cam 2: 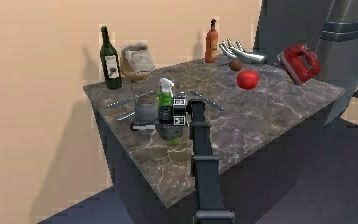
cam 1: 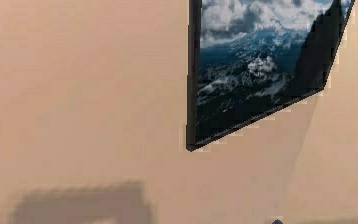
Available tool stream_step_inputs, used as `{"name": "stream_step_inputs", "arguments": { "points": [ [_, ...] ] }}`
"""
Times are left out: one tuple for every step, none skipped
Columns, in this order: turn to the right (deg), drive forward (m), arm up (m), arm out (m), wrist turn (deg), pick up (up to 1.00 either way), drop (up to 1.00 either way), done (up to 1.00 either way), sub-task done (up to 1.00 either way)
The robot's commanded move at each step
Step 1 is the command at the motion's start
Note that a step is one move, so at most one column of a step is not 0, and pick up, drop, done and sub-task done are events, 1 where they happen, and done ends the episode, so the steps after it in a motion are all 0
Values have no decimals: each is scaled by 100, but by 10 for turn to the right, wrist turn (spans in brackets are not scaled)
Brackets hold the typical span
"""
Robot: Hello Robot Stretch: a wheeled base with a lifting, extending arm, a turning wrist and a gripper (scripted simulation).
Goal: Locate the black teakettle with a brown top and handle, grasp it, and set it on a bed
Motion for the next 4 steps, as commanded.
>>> {"name": "stream_step_inputs", "arguments": {
  "points": [
    [0, 0, 10, 0, 0, 0, 0, 0, 0],
    [0, 0, 4, 0, 0, 0, 0, 0, 0],
    [0, 0, 0, 0, -450, 0, 0, 0, 0],
    [0, 0, 0, 0, -450, 0, 0, 0, 0]
  ]
}}
